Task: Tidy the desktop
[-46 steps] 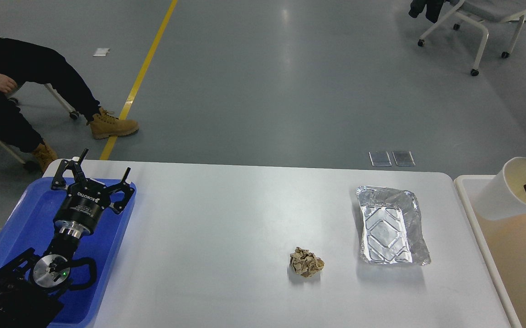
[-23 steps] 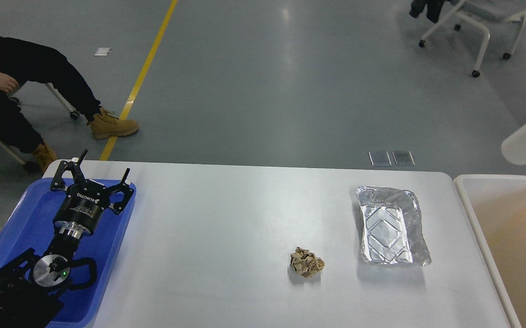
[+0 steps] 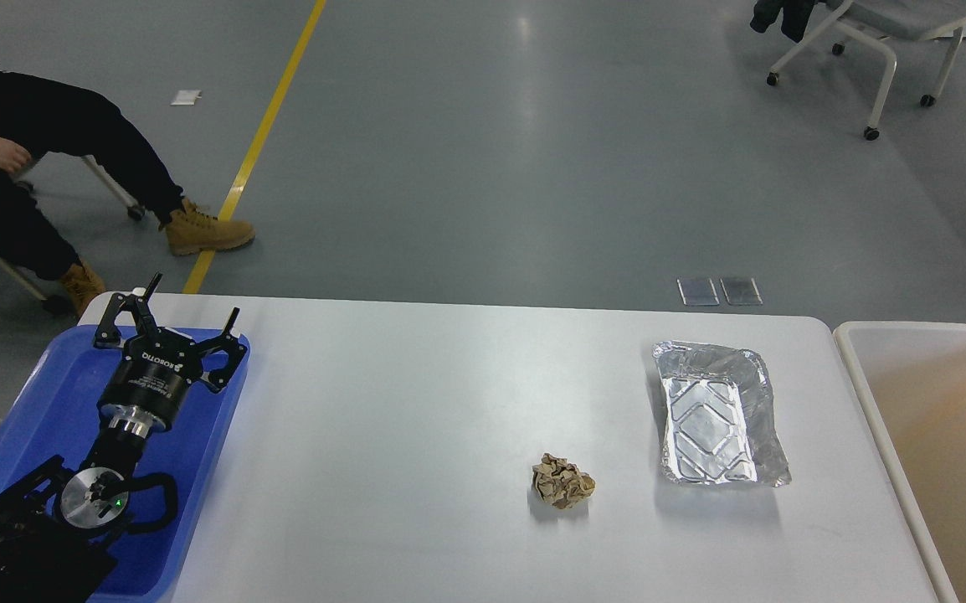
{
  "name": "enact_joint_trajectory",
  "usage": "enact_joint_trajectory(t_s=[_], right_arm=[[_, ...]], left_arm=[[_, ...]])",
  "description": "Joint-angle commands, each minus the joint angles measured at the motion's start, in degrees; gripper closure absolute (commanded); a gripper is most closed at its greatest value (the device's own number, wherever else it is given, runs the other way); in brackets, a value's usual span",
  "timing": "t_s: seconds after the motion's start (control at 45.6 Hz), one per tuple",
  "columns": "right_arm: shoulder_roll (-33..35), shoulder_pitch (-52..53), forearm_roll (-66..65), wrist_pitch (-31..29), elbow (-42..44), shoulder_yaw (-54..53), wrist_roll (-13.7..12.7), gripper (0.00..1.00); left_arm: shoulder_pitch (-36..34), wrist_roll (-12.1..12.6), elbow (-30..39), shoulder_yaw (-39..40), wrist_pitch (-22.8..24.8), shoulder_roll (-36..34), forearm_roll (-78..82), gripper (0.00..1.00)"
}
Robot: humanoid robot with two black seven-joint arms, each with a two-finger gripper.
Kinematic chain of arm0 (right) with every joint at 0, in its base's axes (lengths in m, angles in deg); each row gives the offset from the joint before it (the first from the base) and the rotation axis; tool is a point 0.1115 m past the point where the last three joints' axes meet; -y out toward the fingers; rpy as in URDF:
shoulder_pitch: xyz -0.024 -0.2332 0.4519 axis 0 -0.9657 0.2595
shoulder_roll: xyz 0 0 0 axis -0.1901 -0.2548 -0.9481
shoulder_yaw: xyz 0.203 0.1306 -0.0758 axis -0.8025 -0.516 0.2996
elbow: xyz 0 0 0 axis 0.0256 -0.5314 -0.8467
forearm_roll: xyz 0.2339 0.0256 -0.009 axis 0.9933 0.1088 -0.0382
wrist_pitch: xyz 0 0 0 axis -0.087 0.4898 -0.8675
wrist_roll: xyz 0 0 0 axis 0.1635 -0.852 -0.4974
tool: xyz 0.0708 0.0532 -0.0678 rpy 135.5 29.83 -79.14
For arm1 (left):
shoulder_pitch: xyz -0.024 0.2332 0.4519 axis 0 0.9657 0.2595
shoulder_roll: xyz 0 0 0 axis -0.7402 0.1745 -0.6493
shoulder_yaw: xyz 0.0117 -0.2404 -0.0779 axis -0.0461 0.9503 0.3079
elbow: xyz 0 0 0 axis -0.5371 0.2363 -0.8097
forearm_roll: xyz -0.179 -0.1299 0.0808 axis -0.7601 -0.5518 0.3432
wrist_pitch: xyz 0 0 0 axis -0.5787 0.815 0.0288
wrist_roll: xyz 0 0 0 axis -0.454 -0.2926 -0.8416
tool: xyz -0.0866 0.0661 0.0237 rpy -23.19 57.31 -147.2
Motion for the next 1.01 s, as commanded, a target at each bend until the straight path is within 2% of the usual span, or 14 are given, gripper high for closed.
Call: enact_joint_trajectory(t_s=[0.0, 0.11, 0.197, 0.373, 0.504, 0.768, 0.877, 0.987], right_arm=[[-3.6, -22.4, 18.0, 20.6, 4.6, -13.0, -0.2, 1.0], [-8.2, -32.6, 24.9, 24.1, 9.5, -18.6, -0.1, 1.0], [-11.9, -41.0, 28.7, 24.2, 16.3, -26.6, -0.2, 1.0], [-21.0, -59.1, 28.0, 24.6, 31.8, -48.1, -0.7, 1.0], [-29.2, -65.1, 26.7, 23.8, 43.6, -59.0, -0.8, 1.0], [-34.9, -69.2, 27.4, 24.2, 49.4, -65.6, -2.8, 1.0], [-35.9, -72.1, 27.4, 24.0, 49.8, -68.5, -4.8, 1.0], [-36.6, -74.6, 27.4, 23.7, 49.8, -70.5, -5.0, 1.0]], left_arm=[[0.0, -0.1, 0.0, 0.0, 0.0, 0.0, 0.0, 0.01], [0.0, -0.1, 0.0, 0.0, 0.0, 0.0, 0.0, 0.01], [0.0, -0.1, 0.0, 0.0, 0.0, 0.0, 0.0, 0.01], [0.0, -0.1, 0.0, 0.0, 0.0, 0.0, 0.0, 0.01], [0.0, -0.1, 0.0, 0.0, 0.0, 0.0, 0.0, 0.01], [0.0, -0.1, 0.0, 0.0, 0.0, 0.0, 0.0, 0.01], [0.0, -0.1, 0.0, 0.0, 0.0, 0.0, 0.0, 0.01], [0.0, -0.1, 0.0, 0.0, 0.0, 0.0, 0.0, 0.01]])
